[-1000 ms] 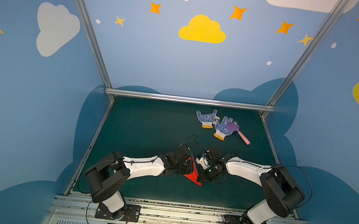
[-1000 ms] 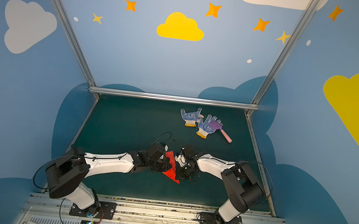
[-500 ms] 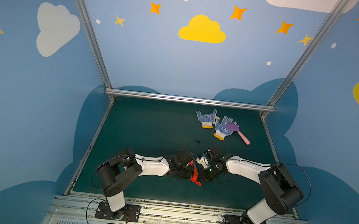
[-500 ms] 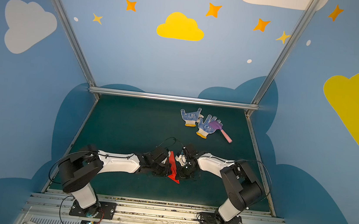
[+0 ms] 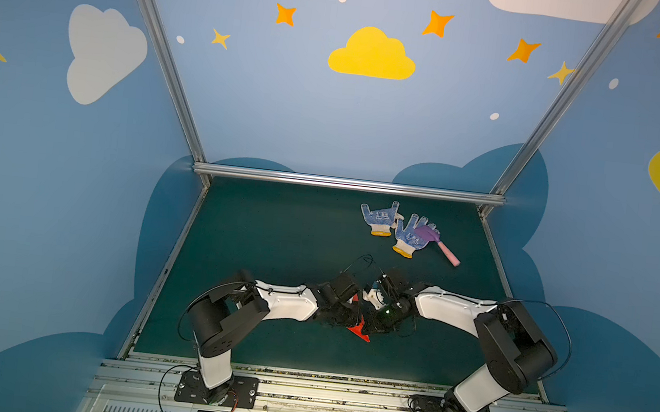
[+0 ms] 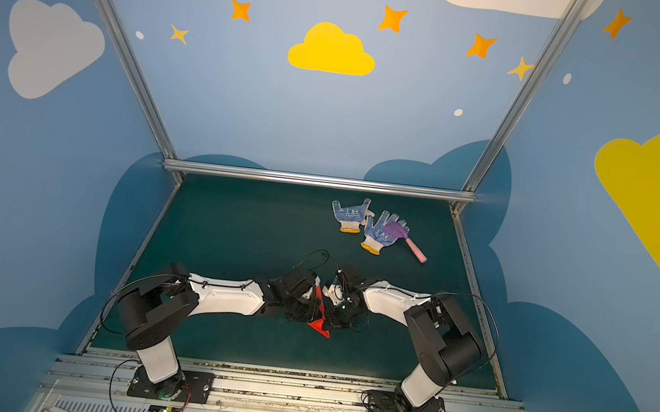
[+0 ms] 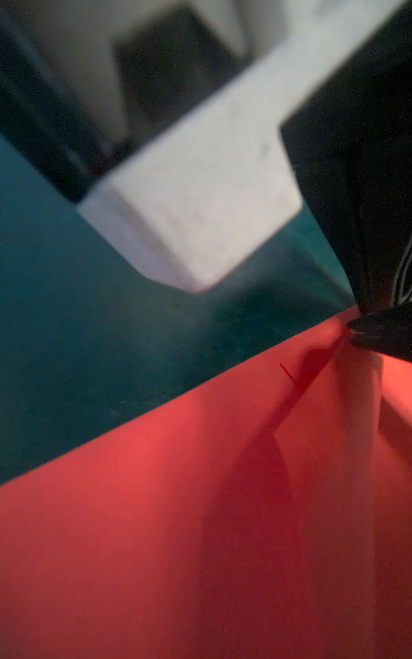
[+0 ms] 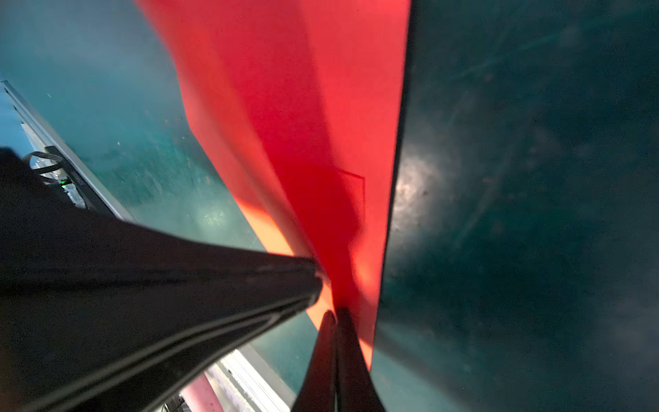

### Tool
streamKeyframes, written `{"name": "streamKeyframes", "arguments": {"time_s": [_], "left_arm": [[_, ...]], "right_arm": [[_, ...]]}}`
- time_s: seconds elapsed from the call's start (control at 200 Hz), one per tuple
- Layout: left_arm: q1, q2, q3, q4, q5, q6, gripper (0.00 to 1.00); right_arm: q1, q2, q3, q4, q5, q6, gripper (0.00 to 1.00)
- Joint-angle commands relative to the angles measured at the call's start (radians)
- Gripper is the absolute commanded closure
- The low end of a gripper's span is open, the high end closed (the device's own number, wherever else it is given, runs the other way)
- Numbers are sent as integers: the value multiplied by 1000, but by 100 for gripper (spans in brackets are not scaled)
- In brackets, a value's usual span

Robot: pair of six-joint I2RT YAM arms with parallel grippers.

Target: Fold a paper plane with a square sheet of paper (fold left side to right side)

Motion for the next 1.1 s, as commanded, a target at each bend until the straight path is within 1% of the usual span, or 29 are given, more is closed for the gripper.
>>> {"name": "streamKeyframes", "arguments": {"time_s": [0.0, 0.37, 0.626, 0.741, 0.831, 0.921, 0.981, 1.021, 1.091], "left_arm": [[-3, 13, 20, -12, -15, 25, 96], [3, 56, 39, -30, -39, 42, 96], [4, 76, 17, -31, -49, 36, 96], [3, 77, 8, -27, -52, 31, 96], [4, 77, 8, -29, -56, 30, 96], [5, 77, 8, -30, -55, 30, 96], [5, 77, 9, -30, -56, 31, 96], [5, 77, 8, -31, -57, 31, 96], [5, 78, 10, -31, -57, 31, 96]], "right_arm": [[21, 65, -26, 12, 34, -10, 100], [20, 64, -27, 14, 26, -10, 100], [17, 35, -4, -16, 30, -13, 100], [16, -17, 10, -45, 40, -7, 86], [16, -81, 9, -62, 61, 12, 72], [22, -139, 6, -66, 75, 39, 69], [30, -161, 7, -69, 86, 55, 70], [35, -166, 7, -70, 99, 63, 73], [43, -167, 7, -65, 113, 75, 88]]}}
